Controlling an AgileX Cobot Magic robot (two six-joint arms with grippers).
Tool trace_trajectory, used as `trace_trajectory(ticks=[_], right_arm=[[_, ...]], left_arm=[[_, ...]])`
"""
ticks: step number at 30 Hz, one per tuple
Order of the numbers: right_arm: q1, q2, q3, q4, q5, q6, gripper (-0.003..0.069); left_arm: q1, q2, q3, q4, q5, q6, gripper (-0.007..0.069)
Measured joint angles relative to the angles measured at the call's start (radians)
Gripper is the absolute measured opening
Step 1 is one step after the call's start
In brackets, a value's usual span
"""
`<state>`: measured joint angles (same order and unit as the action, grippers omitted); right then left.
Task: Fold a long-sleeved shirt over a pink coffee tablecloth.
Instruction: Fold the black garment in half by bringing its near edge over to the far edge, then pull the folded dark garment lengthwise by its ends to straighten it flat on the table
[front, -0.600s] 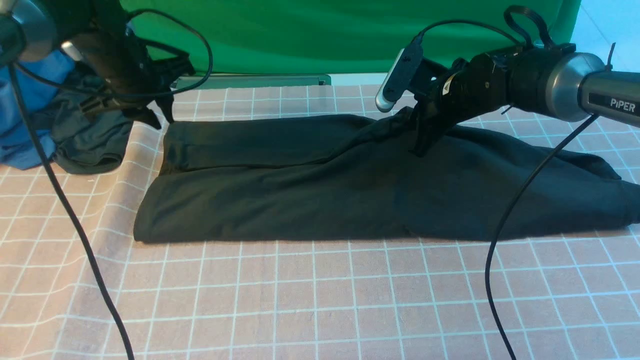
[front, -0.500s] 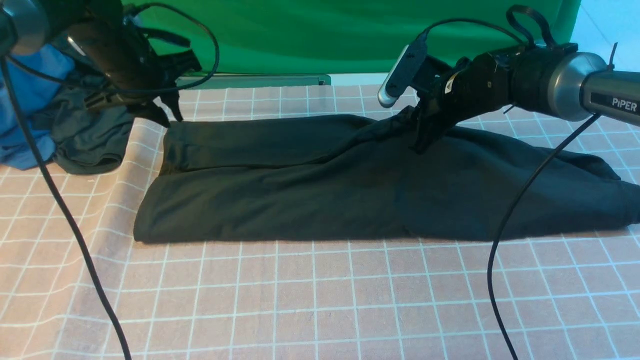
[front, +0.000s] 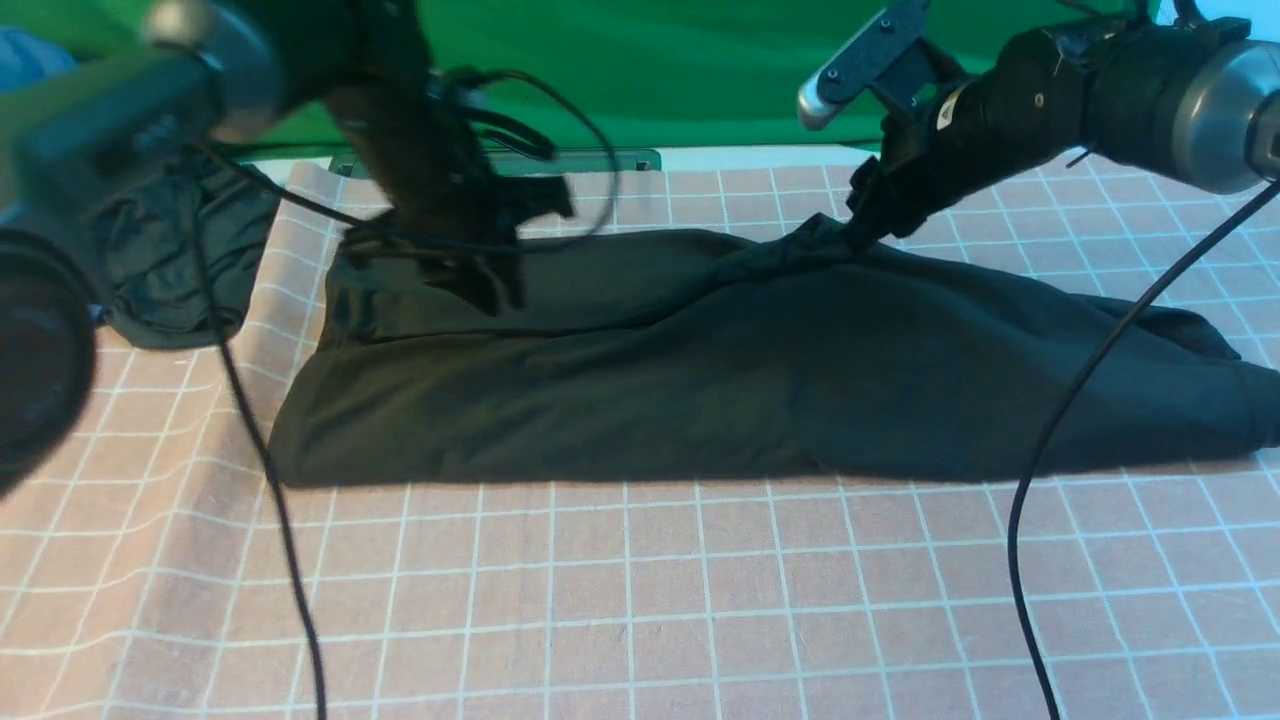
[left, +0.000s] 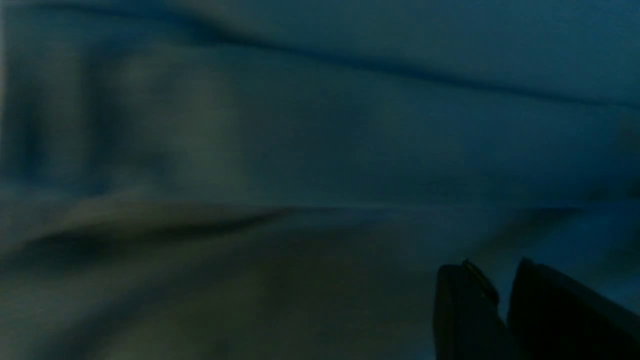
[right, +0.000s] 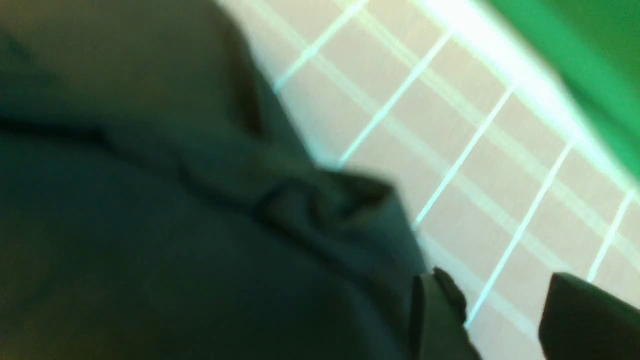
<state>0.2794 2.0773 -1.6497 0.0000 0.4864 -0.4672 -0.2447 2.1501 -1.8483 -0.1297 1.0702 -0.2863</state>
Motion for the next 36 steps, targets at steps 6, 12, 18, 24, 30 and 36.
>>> trace_trajectory(ticks=[6, 12, 18, 24, 30, 36], right_arm=[[0.000, -0.046, 0.000, 0.000, 0.113, 0.016, 0.0088], [0.000, -0.108, 0.000, 0.000, 0.122, 0.019, 0.0040], [0.000, -0.143, 0.000, 0.000, 0.114, 0.019, 0.0040], [0.000, -0.151, 0.000, 0.000, 0.107, 0.022, 0.0042], [0.000, -0.152, 0.000, 0.000, 0.118, 0.039, 0.0045], [0.000, -0.152, 0.000, 0.005, 0.169, 0.045, 0.0045]], left_arm=[[-0.051, 0.071, -0.001, -0.007, -0.076, 0.010, 0.0141], [-0.051, 0.113, -0.001, 0.010, -0.099, 0.003, 0.0052], [-0.051, 0.116, -0.001, 0.053, -0.172, -0.036, 0.0011], [-0.051, 0.122, -0.001, 0.138, -0.279, -0.066, 0.0012], [-0.012, 0.137, -0.013, 0.211, -0.467, -0.120, 0.0012], [0.086, 0.126, -0.128, 0.214, -0.310, -0.154, 0.0012]])
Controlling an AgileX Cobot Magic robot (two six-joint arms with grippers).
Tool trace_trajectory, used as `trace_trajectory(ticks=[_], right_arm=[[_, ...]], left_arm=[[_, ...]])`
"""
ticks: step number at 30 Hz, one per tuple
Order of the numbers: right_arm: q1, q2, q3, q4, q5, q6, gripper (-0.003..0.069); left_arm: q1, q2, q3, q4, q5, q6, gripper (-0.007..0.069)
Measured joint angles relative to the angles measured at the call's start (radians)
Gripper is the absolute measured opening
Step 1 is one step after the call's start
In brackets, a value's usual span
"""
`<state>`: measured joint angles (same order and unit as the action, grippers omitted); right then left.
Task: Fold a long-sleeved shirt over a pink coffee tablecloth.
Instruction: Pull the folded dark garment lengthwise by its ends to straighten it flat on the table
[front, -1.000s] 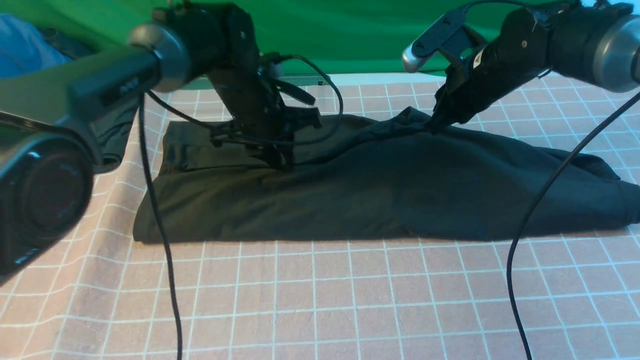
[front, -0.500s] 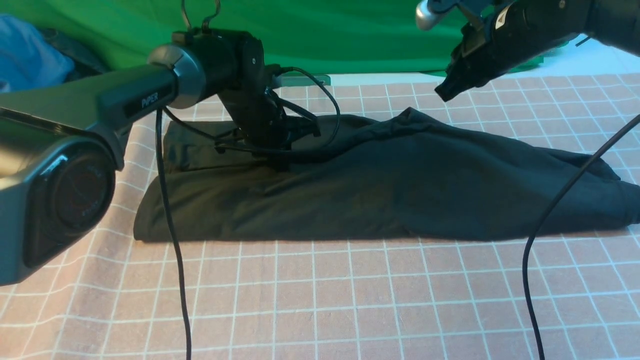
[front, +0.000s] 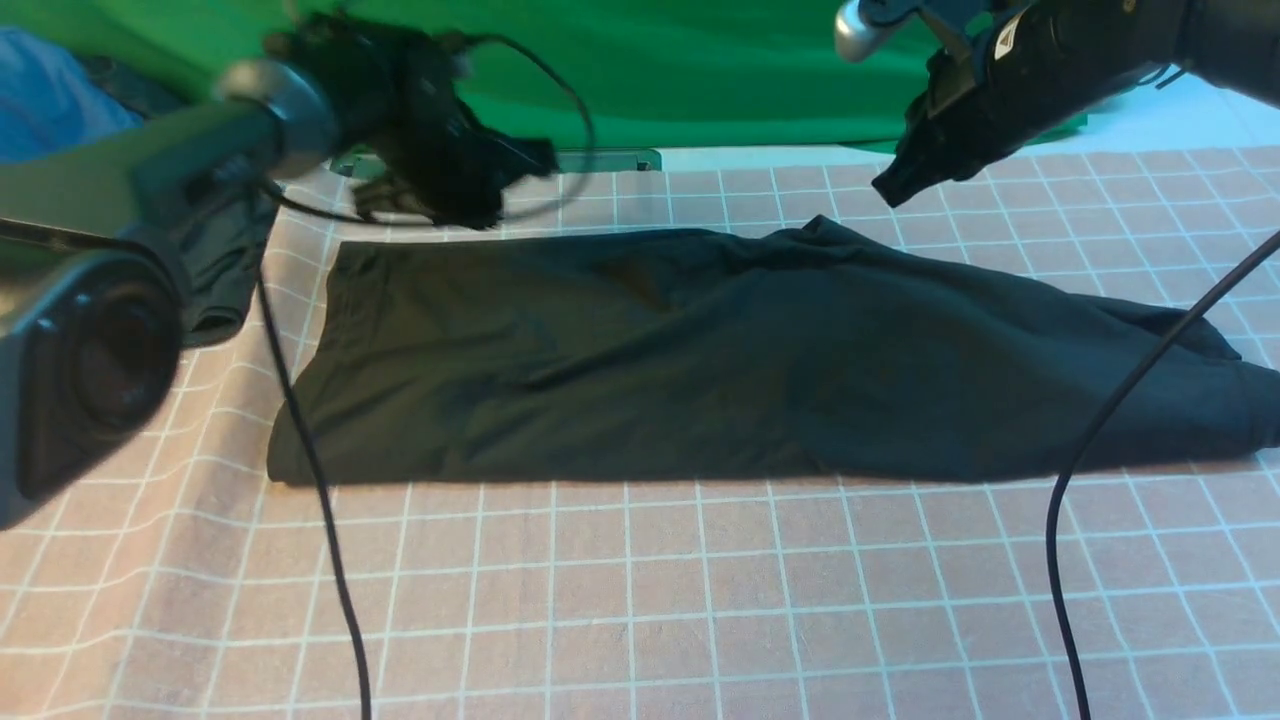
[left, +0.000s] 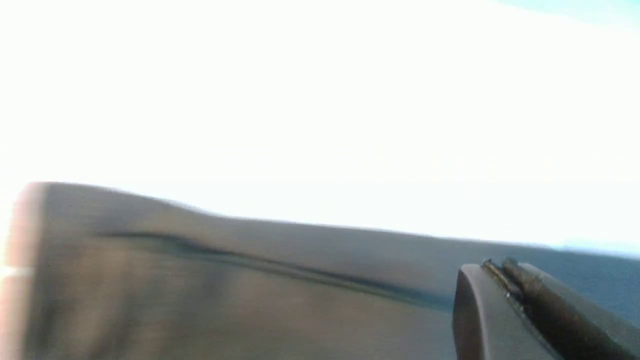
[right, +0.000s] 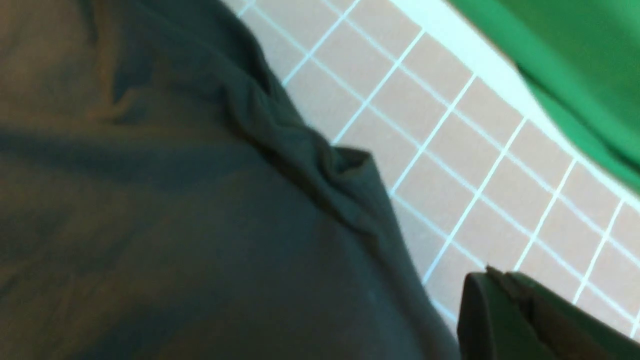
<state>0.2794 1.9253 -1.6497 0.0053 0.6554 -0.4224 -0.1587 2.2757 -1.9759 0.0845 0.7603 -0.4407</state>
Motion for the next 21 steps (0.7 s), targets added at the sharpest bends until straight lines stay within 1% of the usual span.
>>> trace_trajectory(ticks=[1, 5, 8, 9, 10, 11, 12, 15, 17, 20, 21], right_arm=[[0.000, 0.000, 0.000, 0.011, 0.012, 0.000, 0.0045], [0.000, 0.000, 0.000, 0.050, 0.023, 0.005, 0.0043], [0.000, 0.003, -0.003, 0.076, 0.008, 0.079, 0.0034], [0.000, 0.004, -0.004, 0.076, 0.006, 0.082, 0.0034], [-0.003, 0.022, -0.024, 0.077, 0.001, 0.094, 0.0034], [-0.003, 0.022, -0.027, 0.077, -0.001, 0.096, 0.0034], [-0.005, 0.053, -0.066, 0.079, -0.002, 0.107, 0.0034], [-0.005, 0.120, -0.141, 0.079, 0.010, 0.107, 0.0039], [-0.005, 0.165, -0.187, 0.082, 0.029, 0.086, 0.0057], [-0.004, 0.233, -0.239, 0.112, 0.056, 0.034, 0.0123], [-0.004, 0.233, -0.241, 0.112, 0.057, 0.032, 0.0128]], left_arm=[[0.017, -0.014, -0.019, -0.009, 0.050, 0.011, 0.0012], [0.038, -0.077, -0.023, -0.049, 0.111, 0.052, 0.0012], [0.035, -0.157, -0.013, -0.142, 0.153, 0.125, 0.0012], [0.034, -0.165, -0.008, -0.149, 0.154, 0.136, 0.0012], [0.027, -0.191, 0.017, -0.203, 0.161, 0.174, 0.0012], [0.027, -0.194, 0.021, -0.217, 0.163, 0.178, 0.0012], [0.018, -0.205, 0.062, -0.264, 0.176, 0.205, 0.0012], [0.001, -0.206, 0.144, -0.290, 0.182, 0.219, 0.0012], [-0.008, -0.203, 0.194, -0.292, 0.176, 0.220, 0.0012], [-0.031, -0.198, 0.284, -0.286, 0.142, 0.221, 0.0012], [-0.032, -0.198, 0.284, -0.285, 0.139, 0.221, 0.0012]])
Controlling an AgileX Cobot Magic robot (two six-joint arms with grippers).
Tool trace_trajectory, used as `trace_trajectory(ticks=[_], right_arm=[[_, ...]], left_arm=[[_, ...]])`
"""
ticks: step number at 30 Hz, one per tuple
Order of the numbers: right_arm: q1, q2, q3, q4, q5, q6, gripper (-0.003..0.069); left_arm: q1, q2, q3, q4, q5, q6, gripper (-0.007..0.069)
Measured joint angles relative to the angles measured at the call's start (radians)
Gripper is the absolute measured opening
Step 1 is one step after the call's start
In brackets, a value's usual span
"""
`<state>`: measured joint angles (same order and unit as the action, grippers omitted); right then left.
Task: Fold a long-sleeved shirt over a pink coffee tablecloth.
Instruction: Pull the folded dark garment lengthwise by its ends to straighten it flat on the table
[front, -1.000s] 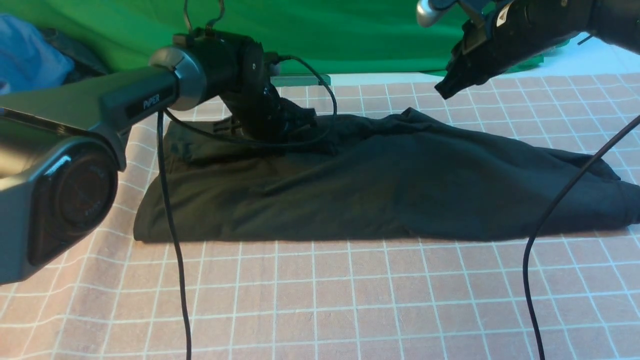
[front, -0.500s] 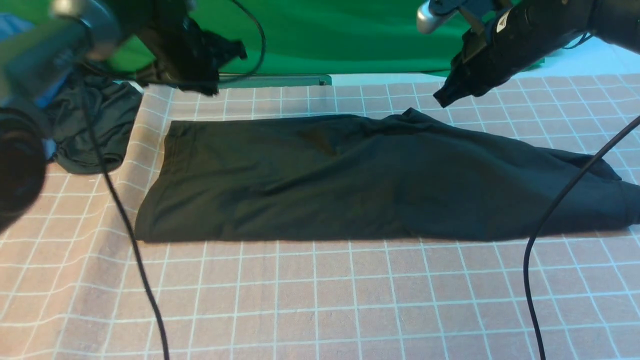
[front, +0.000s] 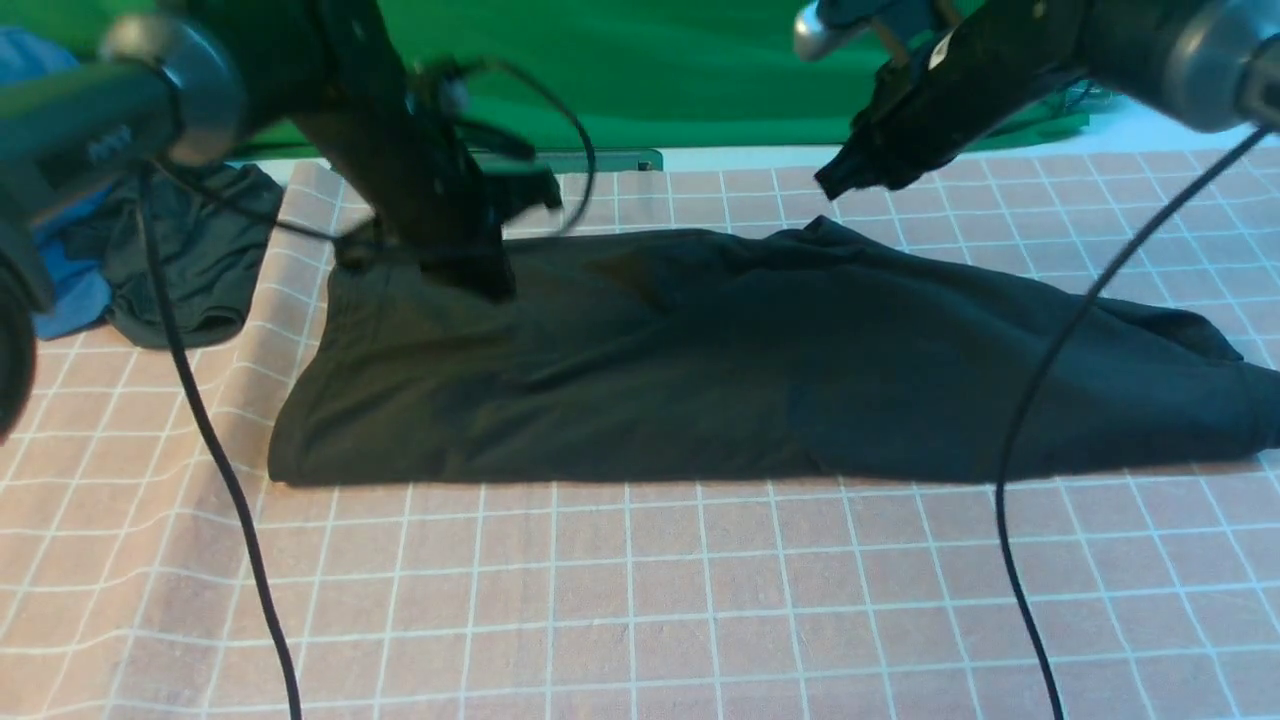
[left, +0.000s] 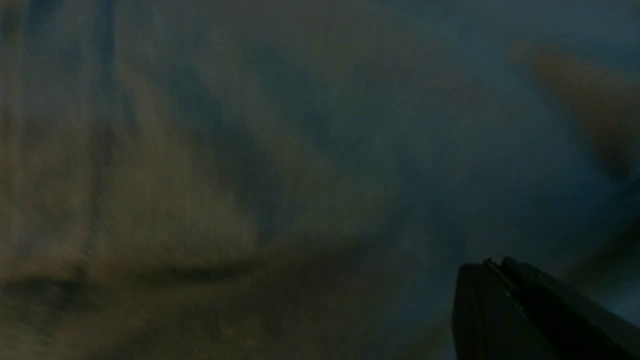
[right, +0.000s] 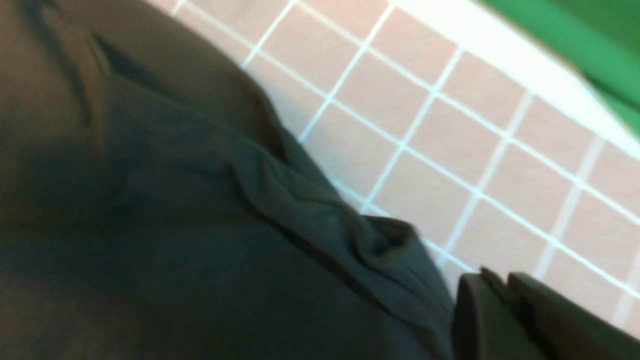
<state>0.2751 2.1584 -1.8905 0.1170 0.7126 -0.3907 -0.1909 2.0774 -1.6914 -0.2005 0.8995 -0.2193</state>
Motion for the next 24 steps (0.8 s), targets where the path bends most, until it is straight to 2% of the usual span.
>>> trace_trajectory(ticks=[1, 4, 10, 15, 18, 21, 24], right_arm=[[0.001, 0.025, -0.011, 0.016, 0.013, -0.018, 0.0171], [0.002, 0.052, -0.013, 0.022, 0.026, -0.032, 0.0203], [0.012, 0.105, -0.016, 0.037, 0.006, -0.036, 0.0215], [0.015, 0.141, -0.016, 0.045, -0.093, -0.039, 0.0213], [0.010, 0.167, -0.016, 0.042, -0.171, -0.036, 0.0156], [-0.005, 0.188, -0.016, 0.042, -0.244, -0.018, 0.0059], [-0.028, 0.195, -0.019, 0.038, -0.265, 0.021, 0.0036]], left_arm=[[-0.013, 0.000, 0.044, 0.004, -0.025, 0.001, 0.0012], [-0.024, 0.000, 0.085, 0.002, -0.079, 0.002, 0.0012], [-0.025, 0.001, 0.123, 0.006, -0.124, 0.002, 0.0012], [-0.025, 0.001, 0.123, 0.006, -0.136, 0.008, 0.0012], [-0.025, 0.001, 0.123, 0.006, -0.136, 0.007, 0.0012], [-0.025, 0.001, 0.123, 0.006, -0.136, 0.005, 0.0012], [-0.025, 0.001, 0.123, 0.006, -0.138, -0.001, 0.0012]])
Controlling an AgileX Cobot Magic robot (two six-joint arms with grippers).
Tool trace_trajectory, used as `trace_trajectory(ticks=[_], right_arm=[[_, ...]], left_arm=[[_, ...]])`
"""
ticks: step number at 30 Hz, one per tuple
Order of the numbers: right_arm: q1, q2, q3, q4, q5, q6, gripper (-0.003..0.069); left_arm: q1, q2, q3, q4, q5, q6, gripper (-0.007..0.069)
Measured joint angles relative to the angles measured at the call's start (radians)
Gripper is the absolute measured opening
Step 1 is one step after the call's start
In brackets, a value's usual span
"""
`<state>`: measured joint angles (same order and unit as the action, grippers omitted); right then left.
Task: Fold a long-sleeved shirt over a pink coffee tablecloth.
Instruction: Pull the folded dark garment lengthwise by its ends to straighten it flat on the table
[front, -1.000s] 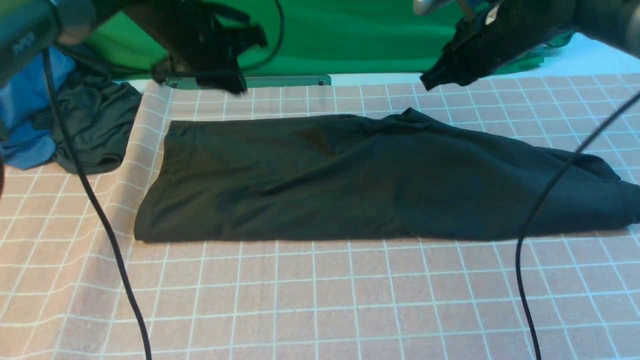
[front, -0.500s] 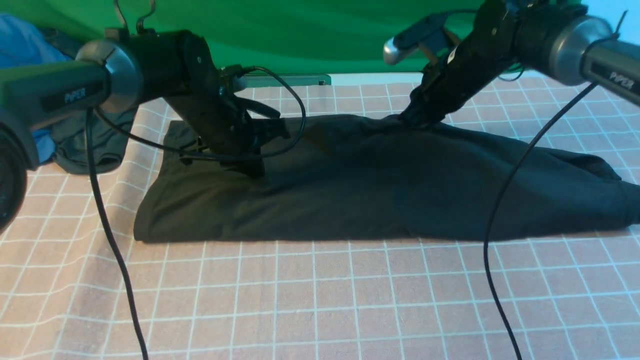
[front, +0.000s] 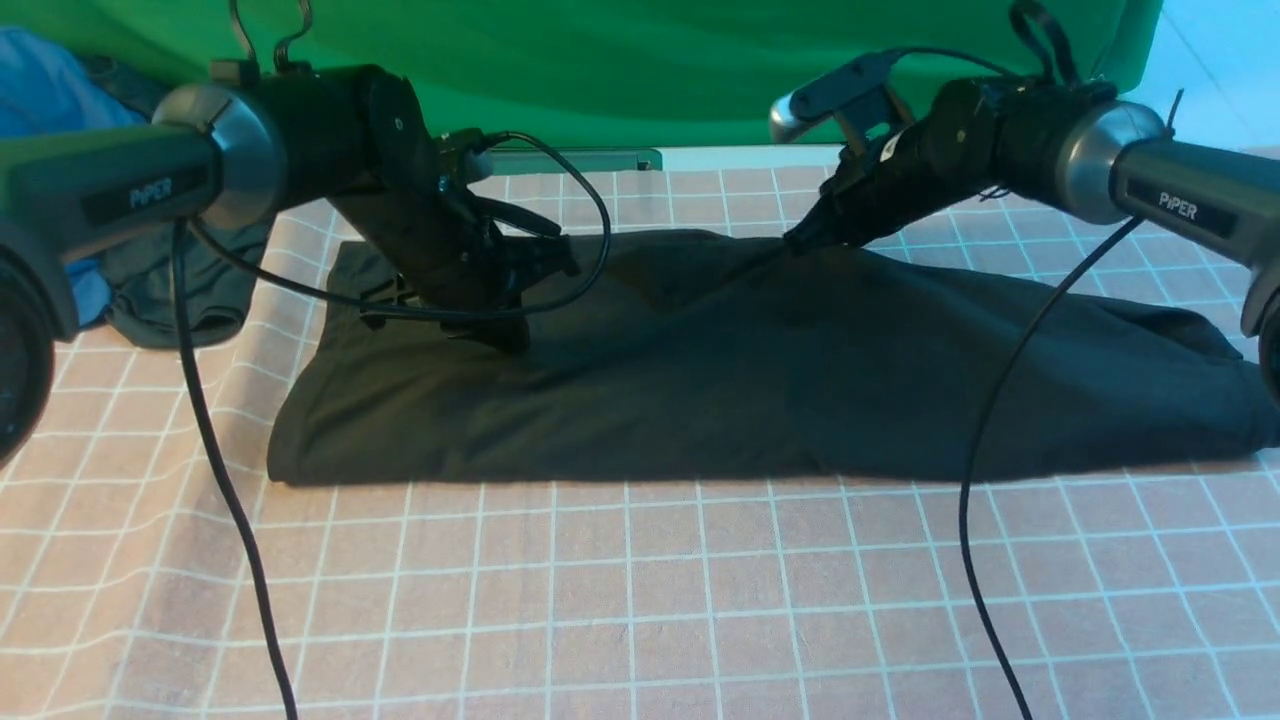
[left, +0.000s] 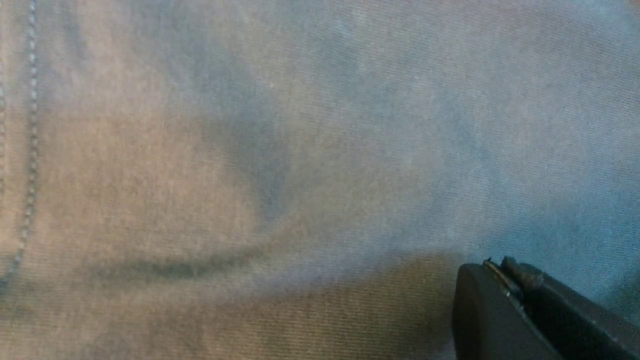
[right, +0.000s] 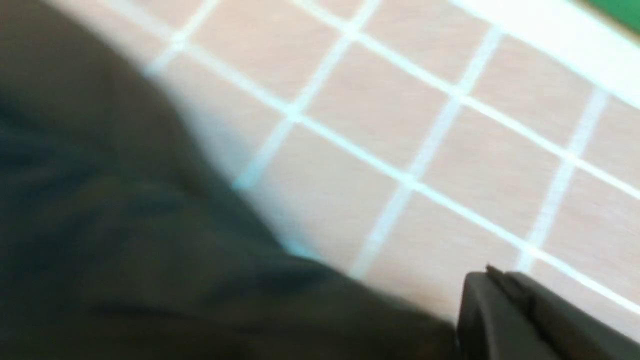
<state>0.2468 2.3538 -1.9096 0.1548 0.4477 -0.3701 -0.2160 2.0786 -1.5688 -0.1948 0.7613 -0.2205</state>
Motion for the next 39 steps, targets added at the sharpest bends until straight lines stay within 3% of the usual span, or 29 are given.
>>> trace_trajectory(ticks=[8, 12, 17, 21, 29, 39], right_arm=[[-0.034, -0.145, -0.075, -0.059, 0.334, 0.008, 0.0036], [-0.126, -0.264, -0.096, -0.058, 0.585, 0.034, 0.0036], [-0.253, -0.246, -0.078, -0.071, 0.743, 0.088, 0.0036], [-0.297, -0.231, -0.036, -0.070, 0.761, 0.109, 0.0059], [-0.290, -0.186, 0.055, -0.041, 0.720, 0.012, 0.0316], [-0.268, -0.123, 0.062, -0.029, 0.569, -0.022, 0.0340]], left_arm=[[0.000, -0.049, 0.001, -0.001, -0.002, -0.009, 0.0012], [-0.008, -0.090, 0.001, -0.044, 0.002, 0.000, 0.0012], [-0.032, -0.091, 0.002, -0.056, 0.021, 0.005, 0.0012], [-0.045, -0.091, 0.002, -0.056, 0.019, 0.019, 0.0012], [-0.060, -0.091, 0.002, -0.060, 0.008, 0.047, 0.0012], [-0.061, -0.091, 0.002, -0.056, 0.010, 0.055, 0.0012]])
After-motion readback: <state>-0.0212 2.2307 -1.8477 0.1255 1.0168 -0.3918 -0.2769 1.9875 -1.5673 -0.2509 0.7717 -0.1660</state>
